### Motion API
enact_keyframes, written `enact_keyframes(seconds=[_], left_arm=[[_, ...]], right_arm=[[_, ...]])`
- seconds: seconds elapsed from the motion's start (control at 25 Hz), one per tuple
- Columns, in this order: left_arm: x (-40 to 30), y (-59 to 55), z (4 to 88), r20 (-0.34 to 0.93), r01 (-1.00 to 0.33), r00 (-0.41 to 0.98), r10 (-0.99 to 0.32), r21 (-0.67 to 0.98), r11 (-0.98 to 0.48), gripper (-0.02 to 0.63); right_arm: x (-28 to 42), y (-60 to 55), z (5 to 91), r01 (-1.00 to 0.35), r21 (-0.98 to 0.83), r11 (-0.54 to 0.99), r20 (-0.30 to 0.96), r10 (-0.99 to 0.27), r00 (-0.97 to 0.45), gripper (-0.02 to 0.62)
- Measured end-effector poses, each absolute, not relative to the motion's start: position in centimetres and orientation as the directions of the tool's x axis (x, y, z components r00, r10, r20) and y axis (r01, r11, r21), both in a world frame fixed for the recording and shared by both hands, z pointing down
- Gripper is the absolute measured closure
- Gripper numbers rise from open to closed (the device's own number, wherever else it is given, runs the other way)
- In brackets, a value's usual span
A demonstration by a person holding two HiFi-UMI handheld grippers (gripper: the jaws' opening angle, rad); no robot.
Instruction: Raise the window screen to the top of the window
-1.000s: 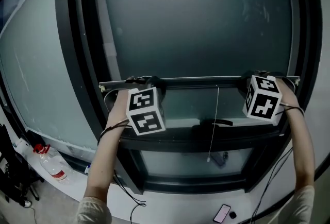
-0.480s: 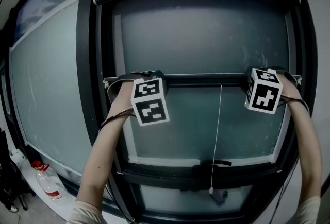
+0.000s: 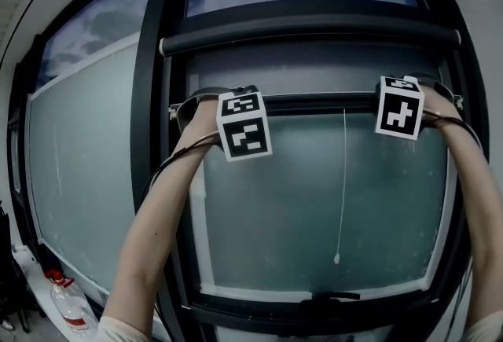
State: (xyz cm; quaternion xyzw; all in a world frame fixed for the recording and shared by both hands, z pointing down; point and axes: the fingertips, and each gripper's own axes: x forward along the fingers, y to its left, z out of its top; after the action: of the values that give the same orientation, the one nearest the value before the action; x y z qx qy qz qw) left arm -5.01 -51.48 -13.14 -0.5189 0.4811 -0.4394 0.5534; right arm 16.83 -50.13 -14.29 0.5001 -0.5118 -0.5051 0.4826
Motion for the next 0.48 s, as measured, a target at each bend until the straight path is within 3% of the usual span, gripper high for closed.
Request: enact_keyframes(seconds=[0.48], left_arm=[[-5.3, -51.4, -23.6, -0.234, 0.007, 0.115, -0.965, -0.972, 0.236, 0.588]], right_arm=[[16.4, -50.0, -24.8, -0.049, 0.976, -0.211, -0.212, -0.977, -0.023, 0.577]])
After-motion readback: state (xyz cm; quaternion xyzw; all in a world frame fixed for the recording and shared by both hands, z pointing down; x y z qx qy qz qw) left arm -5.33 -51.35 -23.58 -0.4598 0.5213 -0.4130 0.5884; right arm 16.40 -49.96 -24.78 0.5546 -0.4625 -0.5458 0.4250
